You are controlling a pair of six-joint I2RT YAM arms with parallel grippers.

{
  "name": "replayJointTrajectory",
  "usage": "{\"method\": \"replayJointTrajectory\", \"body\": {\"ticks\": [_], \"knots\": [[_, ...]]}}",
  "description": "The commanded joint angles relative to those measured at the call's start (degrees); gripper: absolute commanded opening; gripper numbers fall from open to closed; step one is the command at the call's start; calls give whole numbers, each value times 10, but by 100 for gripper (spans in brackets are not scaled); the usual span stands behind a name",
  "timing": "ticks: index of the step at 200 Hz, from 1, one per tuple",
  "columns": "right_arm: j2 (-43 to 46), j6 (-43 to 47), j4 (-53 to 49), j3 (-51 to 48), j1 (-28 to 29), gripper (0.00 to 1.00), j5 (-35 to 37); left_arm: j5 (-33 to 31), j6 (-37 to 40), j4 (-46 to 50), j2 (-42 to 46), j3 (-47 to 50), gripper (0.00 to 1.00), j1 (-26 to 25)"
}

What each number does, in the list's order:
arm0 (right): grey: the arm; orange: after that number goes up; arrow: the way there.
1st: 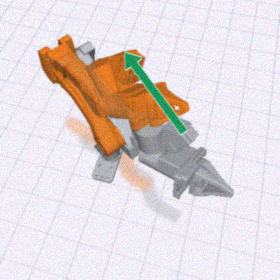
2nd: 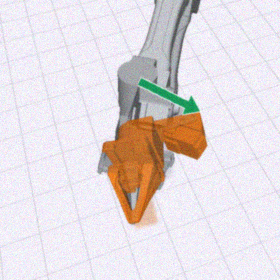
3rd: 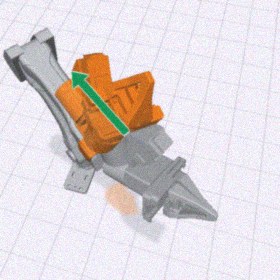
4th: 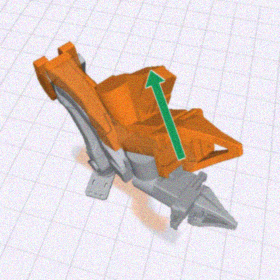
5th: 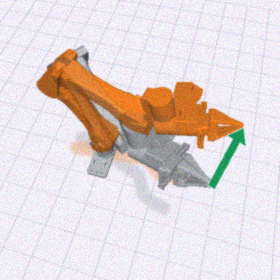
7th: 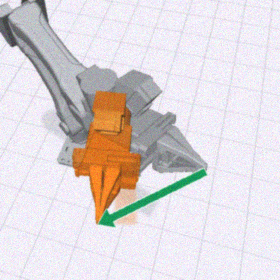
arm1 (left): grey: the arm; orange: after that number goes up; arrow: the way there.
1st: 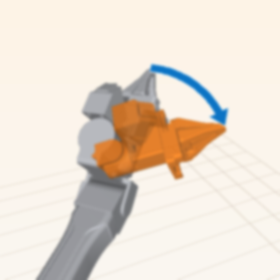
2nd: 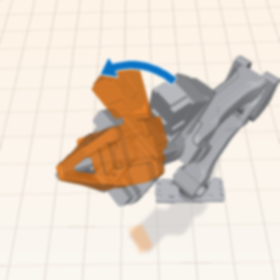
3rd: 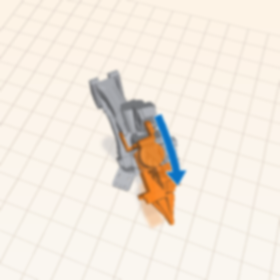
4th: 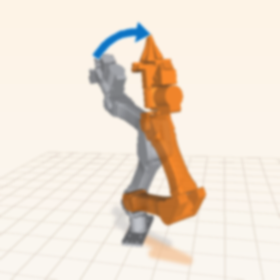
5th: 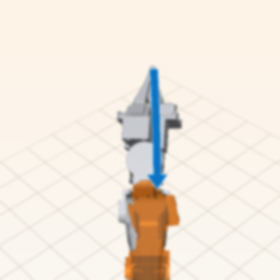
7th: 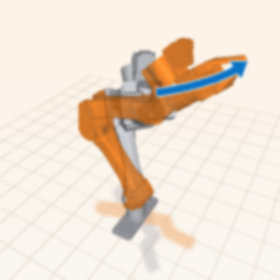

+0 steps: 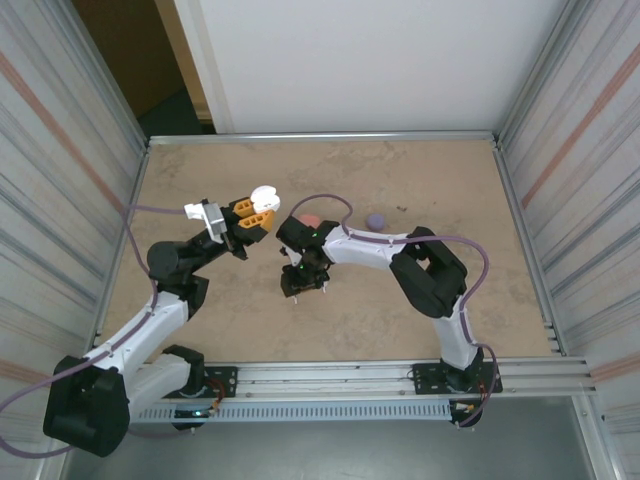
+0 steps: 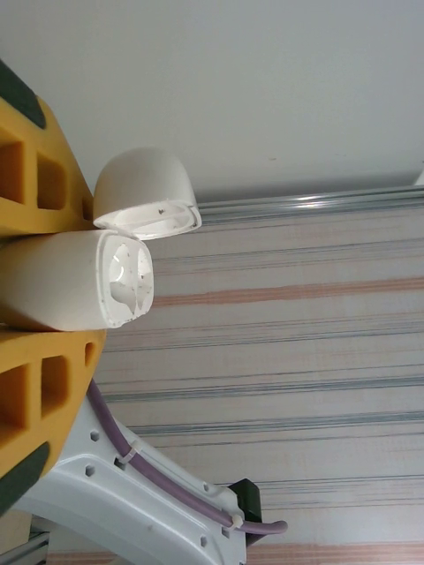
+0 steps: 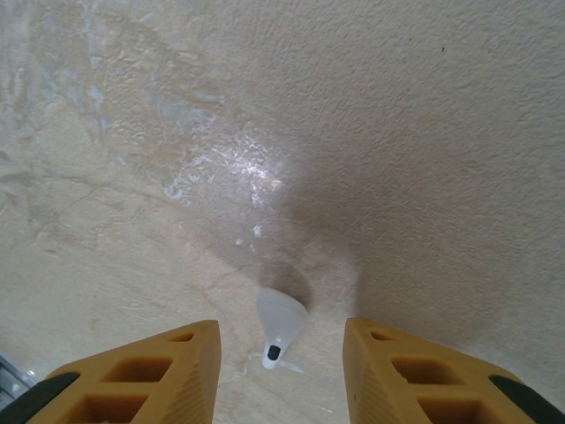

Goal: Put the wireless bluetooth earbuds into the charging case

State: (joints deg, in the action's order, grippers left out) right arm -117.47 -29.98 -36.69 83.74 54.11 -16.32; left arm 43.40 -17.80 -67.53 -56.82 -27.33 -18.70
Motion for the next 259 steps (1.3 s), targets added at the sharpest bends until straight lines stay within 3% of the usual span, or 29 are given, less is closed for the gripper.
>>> {"method": "replayJointTrajectory", "body": {"ticks": [1, 165, 259], "knots": [[-13, -1, -13, 15, 6, 39, -2, 3, 4, -19, -3, -4, 0, 4], [-45, -3, -14, 26, 12, 31, -7, 5, -3, -27, -23, -8, 0, 4], [-28, 2, -2, 16, 13, 19, -1, 1, -3, -23, -24, -8, 0, 4]]}}
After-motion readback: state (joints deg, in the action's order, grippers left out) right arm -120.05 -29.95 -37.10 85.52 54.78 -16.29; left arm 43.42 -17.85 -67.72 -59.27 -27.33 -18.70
